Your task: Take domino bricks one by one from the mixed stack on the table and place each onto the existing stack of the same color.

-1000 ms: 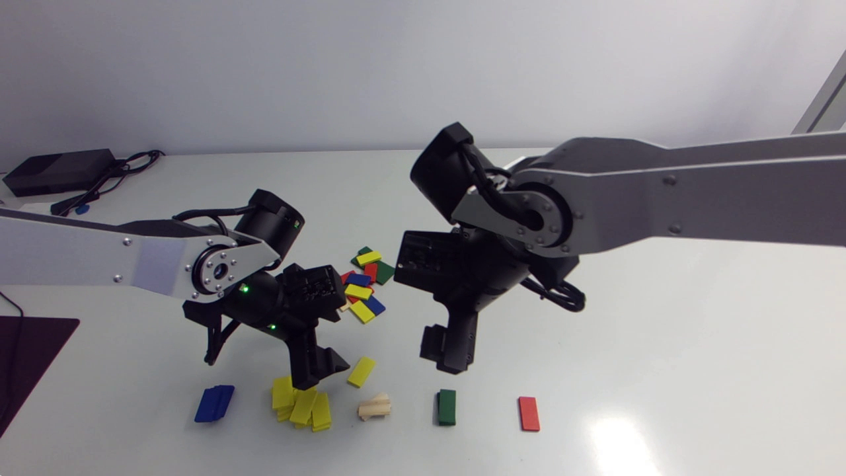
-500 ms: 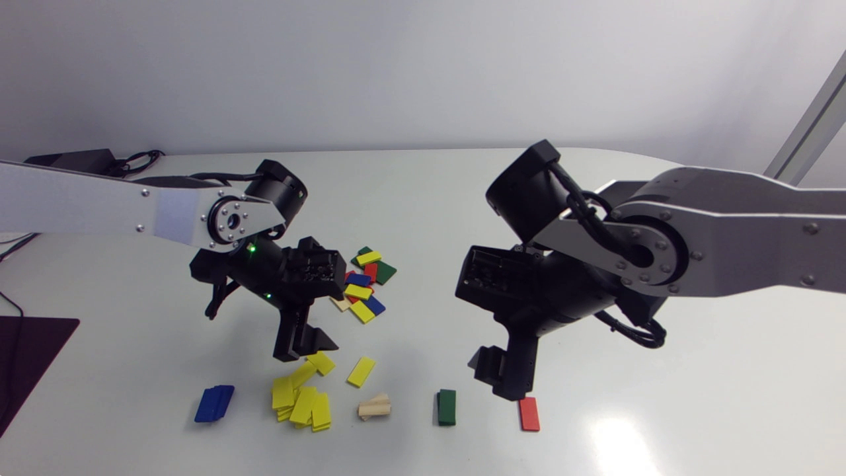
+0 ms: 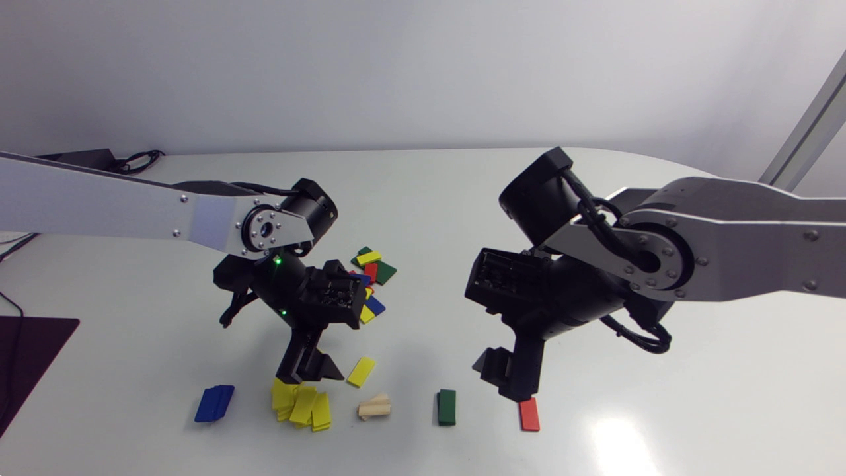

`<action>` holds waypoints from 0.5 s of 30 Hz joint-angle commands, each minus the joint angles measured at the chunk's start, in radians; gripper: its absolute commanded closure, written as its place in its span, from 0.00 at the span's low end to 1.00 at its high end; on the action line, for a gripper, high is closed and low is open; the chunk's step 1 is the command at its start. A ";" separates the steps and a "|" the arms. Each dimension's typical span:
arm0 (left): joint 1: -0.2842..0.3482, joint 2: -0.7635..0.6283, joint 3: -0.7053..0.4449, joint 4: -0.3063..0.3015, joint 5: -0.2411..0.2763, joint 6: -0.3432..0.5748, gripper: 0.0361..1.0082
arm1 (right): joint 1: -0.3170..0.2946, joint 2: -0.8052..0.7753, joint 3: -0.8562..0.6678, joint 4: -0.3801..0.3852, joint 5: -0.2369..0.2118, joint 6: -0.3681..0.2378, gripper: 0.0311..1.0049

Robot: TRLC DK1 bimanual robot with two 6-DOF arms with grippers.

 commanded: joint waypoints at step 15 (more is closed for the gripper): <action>-0.058 0.082 -0.007 0.007 0.020 0.055 0.04 | -0.023 -0.031 -0.057 0.011 -0.017 0.015 0.04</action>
